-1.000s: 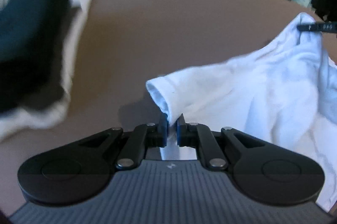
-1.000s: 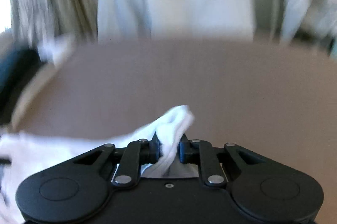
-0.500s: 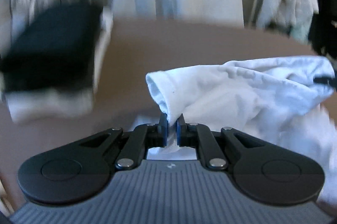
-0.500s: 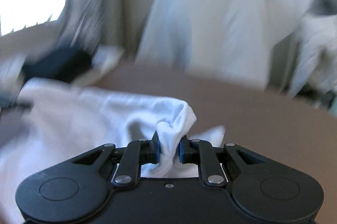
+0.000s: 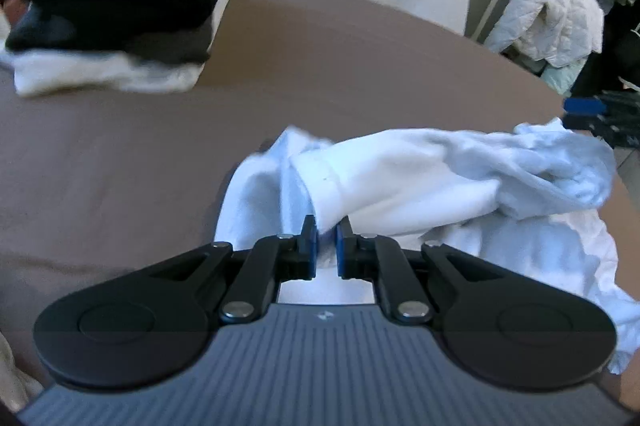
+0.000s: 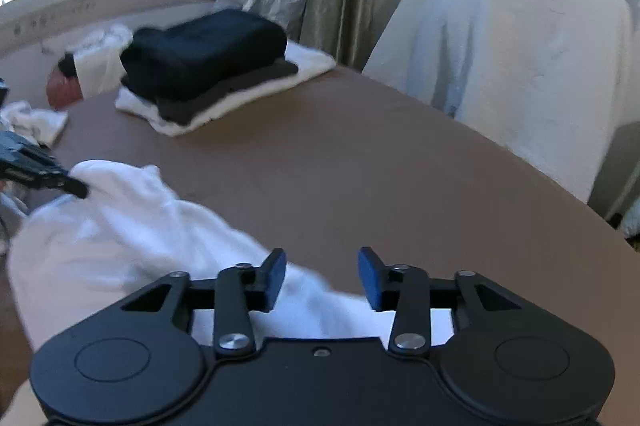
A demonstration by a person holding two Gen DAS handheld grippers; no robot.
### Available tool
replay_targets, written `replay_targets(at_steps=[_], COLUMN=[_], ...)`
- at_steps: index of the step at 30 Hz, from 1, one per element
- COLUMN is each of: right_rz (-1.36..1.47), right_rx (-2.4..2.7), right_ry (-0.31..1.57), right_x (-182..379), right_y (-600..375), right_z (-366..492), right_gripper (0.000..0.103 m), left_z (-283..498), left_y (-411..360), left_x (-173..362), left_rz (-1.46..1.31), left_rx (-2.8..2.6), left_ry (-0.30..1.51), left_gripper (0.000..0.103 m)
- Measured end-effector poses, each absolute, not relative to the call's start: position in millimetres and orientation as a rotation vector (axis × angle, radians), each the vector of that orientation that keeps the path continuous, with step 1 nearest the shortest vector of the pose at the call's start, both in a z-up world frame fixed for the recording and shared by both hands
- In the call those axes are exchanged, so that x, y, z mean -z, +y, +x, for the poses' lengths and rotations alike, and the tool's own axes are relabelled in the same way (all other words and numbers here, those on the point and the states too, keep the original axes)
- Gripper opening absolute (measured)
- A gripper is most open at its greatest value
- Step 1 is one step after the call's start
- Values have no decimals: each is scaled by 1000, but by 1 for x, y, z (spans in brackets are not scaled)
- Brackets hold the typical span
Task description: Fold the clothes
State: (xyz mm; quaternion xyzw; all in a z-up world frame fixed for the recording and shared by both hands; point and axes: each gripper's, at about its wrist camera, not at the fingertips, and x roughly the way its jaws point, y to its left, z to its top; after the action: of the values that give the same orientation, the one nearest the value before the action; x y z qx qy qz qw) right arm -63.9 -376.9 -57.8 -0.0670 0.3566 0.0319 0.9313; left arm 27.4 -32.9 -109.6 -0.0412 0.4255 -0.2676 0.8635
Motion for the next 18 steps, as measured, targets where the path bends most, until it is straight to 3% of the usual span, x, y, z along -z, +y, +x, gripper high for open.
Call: replay_targets(at_steps=[9,11,12,18], right_rz=[-167,-157,-154,-290], right_rx=[-256,-277,-284,-114], right_ry=[910,941,952,888], right_x=[109,117,119,85], right_y=[-326,-318,-316,-319], right_z=[8,14,15,28], right_gripper=[48,24,3,2], left_z=[23,23,24,39], left_y=[-35,-30,-28,-31], left_x=[131,132,130,116], left_rz=[-84,-103,-115,-67], left_rx=[571,579,583,600], left_ry=[920,927,930,875], left_gripper=[8,9,9,9])
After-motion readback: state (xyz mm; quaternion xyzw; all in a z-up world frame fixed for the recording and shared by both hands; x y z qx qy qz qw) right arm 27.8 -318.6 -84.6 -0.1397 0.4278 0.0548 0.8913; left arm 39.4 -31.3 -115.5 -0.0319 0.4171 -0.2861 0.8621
